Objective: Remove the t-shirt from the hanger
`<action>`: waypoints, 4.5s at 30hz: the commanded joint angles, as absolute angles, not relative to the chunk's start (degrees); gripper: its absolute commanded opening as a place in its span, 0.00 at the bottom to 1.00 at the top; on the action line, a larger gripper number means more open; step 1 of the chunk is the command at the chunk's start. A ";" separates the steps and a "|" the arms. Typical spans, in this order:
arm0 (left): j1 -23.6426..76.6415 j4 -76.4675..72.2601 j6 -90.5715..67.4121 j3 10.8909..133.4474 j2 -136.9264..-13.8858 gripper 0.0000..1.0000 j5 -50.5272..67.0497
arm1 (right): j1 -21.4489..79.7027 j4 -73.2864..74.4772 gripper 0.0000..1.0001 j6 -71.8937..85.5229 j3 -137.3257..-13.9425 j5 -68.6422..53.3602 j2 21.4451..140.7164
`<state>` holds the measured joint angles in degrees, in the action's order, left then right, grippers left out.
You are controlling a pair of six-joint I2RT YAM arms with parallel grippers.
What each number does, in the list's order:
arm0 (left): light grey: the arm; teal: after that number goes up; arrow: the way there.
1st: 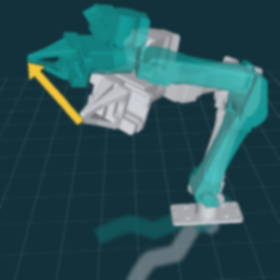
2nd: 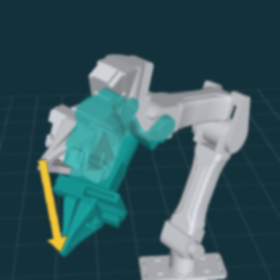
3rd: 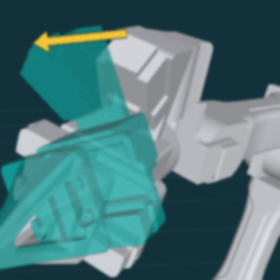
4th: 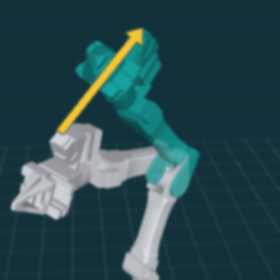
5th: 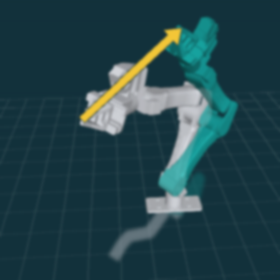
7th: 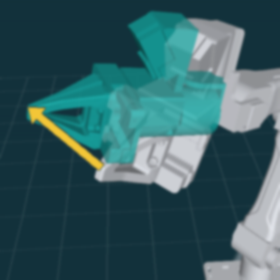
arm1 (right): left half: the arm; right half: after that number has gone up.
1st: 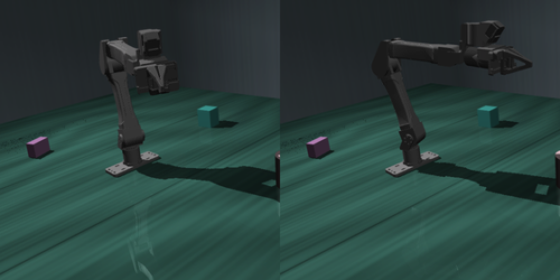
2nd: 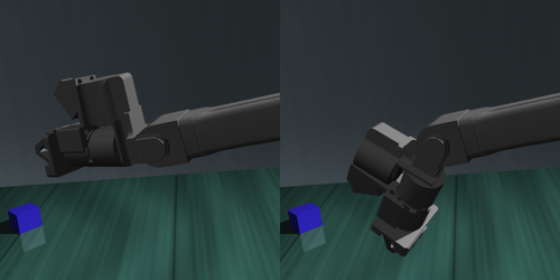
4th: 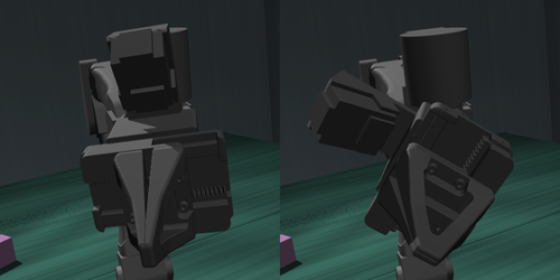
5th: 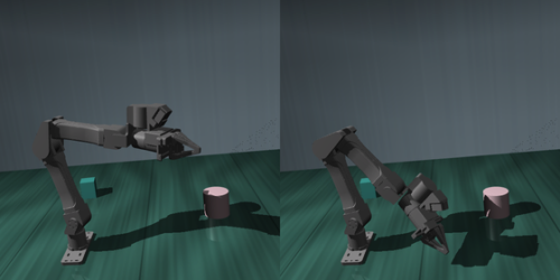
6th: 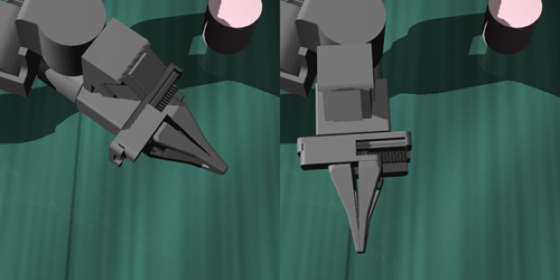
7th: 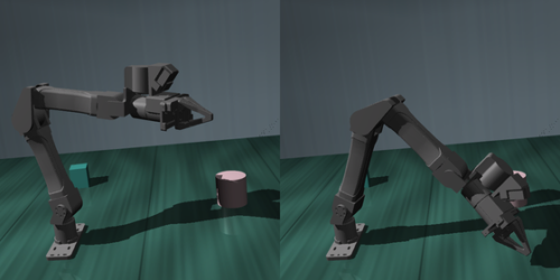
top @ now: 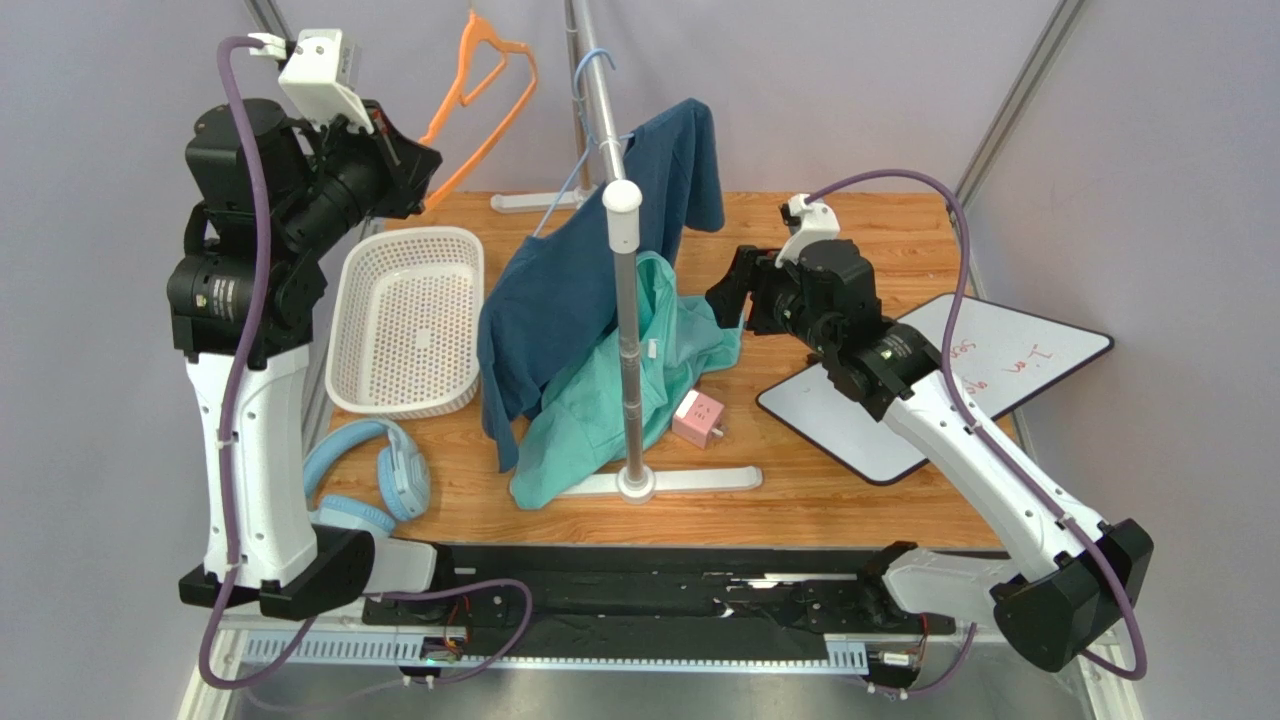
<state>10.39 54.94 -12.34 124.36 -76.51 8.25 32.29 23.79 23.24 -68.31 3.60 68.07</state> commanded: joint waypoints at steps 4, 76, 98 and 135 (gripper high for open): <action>2.48 33.86 -11.33 119.01 -76.72 0.00 36.08 | 31.90 24.87 0.72 20.22 -71.45 3.61 68.73; 3.85 18.02 -47.37 33.68 -18.63 0.76 45.98 | 31.90 20.22 0.68 28.74 -55.20 -1.49 60.03; 18.98 10.64 -50.01 22.67 -24.96 0.75 30.93 | 36.47 -5.26 0.85 27.25 -52.46 -14.00 86.39; 20.30 10.80 -36.14 41.02 -47.11 0.88 36.49 | 38.23 -11.51 0.00 52.81 -64.51 -37.96 87.45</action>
<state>19.29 8.21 -45.01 33.58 -45.80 36.40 38.15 -6.28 45.21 -62.98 -31.97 90.50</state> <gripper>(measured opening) 0.879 0.013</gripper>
